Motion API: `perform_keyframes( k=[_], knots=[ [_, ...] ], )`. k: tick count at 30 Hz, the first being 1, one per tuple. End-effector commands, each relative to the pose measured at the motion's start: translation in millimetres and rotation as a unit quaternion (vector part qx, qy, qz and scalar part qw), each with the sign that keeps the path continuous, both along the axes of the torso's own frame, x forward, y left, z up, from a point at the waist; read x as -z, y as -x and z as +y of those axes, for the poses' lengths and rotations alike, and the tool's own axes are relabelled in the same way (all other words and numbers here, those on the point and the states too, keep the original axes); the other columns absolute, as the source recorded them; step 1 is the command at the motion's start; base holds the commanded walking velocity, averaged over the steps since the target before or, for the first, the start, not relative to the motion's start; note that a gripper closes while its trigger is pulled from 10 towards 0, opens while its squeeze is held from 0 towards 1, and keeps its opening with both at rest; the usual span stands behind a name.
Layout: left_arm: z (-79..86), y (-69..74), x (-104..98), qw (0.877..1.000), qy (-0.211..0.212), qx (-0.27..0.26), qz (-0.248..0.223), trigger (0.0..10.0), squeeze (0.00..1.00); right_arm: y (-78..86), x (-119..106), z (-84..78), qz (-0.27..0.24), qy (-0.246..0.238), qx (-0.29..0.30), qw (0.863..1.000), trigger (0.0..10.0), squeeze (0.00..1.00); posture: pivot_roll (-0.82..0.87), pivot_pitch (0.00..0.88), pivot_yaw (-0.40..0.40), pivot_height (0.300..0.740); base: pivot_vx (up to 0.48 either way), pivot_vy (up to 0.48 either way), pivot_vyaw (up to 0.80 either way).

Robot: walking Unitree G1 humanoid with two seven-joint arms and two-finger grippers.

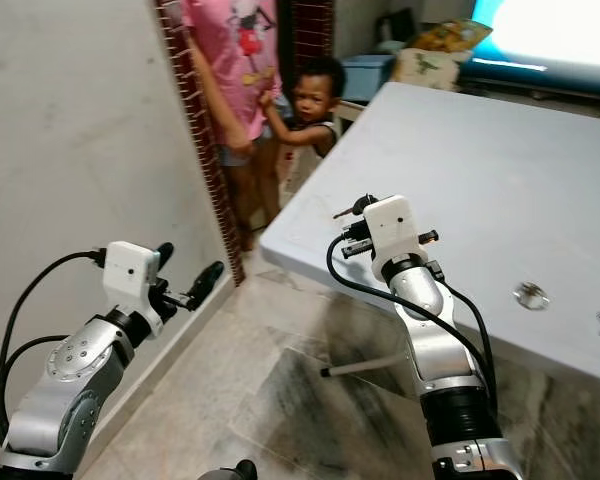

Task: Hang keys on a hook

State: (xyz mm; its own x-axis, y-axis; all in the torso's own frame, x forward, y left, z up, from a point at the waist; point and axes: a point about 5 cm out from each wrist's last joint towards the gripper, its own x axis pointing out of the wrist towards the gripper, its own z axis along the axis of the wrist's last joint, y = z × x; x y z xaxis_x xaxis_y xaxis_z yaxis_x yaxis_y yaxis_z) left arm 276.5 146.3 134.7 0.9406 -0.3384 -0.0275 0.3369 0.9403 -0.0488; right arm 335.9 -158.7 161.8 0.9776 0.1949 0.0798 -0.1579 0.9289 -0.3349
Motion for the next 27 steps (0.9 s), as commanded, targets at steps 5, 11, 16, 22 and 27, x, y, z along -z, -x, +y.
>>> perform_keyframes(
  k=[5,11,16,22,27],
  knots=[
    [6.1,-8.2,0,0.999,-0.019,-0.031,-0.006,10.0,0.00,2.6,-9,9.5,-0.010,-0.008,-0.020,1.000,10.0,0.00,0.01,0.008,0.043,0.740,0.000,0.000,0.80],
    [2.6,-13.5,-2,0.999,-0.007,-0.037,-0.008,10.0,0.00,2.7,-11,8.1,-0.007,-0.012,-0.019,1.000,10.0,0.00,0.00,0.006,0.044,0.740,0.000,0.000,0.80],
    [1.0,-14.6,-2,0.999,-0.002,-0.038,-0.007,10.0,0.00,2.2,-12,8.3,-0.005,-0.012,-0.019,1.000,10.0,0.00,0.00,0.002,0.045,0.740,0.000,0.000,0.80],
    [1.8,-15.0,-1,0.999,-0.002,-0.042,-0.005,10.0,0.00,3.1,-11,8.5,-0.001,-0.013,-0.019,1.000,10.0,0.00,0.00,0.000,0.048,0.740,0.000,0.000,0.72],
    [0.8,-15.6,1,0.999,0.007,-0.051,-0.006,10.0,0.00,4.0,-9,7.5,0.005,-0.013,-0.018,1.000,10.0,0.00,0.00,0.000,0.049,0.740,0.000,0.000,0.11]
  ],
)
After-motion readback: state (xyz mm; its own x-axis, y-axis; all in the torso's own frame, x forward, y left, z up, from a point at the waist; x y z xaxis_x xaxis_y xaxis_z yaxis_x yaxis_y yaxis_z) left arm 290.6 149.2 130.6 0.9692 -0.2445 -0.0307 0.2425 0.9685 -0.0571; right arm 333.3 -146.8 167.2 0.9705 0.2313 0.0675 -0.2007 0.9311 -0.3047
